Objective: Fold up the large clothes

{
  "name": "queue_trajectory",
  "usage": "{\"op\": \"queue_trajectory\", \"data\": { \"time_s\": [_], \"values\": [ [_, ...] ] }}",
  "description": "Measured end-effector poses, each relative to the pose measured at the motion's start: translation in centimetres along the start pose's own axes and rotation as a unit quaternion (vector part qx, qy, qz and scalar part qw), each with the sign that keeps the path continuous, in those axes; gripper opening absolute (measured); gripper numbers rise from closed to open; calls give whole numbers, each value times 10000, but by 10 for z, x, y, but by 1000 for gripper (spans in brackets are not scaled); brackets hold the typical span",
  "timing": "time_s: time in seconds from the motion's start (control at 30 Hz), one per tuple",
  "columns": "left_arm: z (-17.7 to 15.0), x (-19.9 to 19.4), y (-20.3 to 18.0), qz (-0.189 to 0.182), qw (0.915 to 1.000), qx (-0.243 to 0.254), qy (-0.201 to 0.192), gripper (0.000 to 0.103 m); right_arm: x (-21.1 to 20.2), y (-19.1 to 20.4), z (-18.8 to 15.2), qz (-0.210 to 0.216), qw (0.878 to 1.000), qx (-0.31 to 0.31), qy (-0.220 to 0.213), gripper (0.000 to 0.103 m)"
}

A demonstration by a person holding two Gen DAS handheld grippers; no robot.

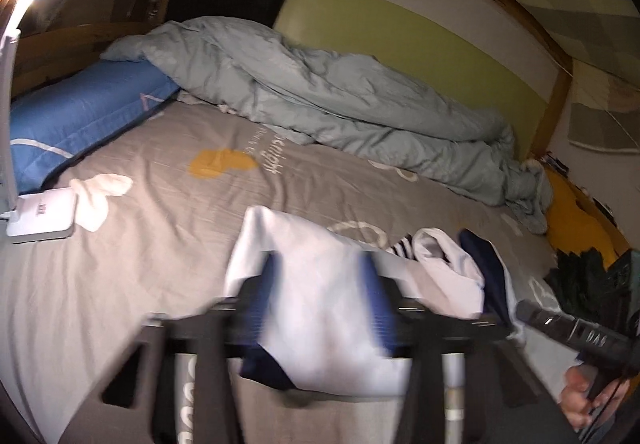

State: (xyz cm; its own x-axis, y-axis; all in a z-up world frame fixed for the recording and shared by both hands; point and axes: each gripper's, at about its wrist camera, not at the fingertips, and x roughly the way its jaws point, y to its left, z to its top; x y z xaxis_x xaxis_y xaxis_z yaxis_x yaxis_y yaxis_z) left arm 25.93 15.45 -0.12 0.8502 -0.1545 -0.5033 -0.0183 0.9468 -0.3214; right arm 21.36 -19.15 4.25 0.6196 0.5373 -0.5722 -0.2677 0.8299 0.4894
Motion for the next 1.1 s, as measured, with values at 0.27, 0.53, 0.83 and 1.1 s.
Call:
{"op": "queue_trajectory", "data": {
  "time_s": [0.27, 0.53, 0.83, 1.1],
  "values": [
    [-10, 37, 32, 345, 9967, -535, 494, 76, 60, -2, 5, -1324, 9871, -726, 528, 41],
    [-34, 91, 89, 104, 9787, -1604, 1280, 76, 77, 14, -16, -1953, 9659, -1628, 480, 36],
    [-57, 130, 102, -1766, 9502, -2111, 1462, 44, 9, -24, -13, -832, 9960, -256, 221, 31],
    [-9, 79, 26, -1852, 9777, -835, 524, 21, -62, -73, -12, -1221, 9911, 332, 403, 35]
  ]
}}
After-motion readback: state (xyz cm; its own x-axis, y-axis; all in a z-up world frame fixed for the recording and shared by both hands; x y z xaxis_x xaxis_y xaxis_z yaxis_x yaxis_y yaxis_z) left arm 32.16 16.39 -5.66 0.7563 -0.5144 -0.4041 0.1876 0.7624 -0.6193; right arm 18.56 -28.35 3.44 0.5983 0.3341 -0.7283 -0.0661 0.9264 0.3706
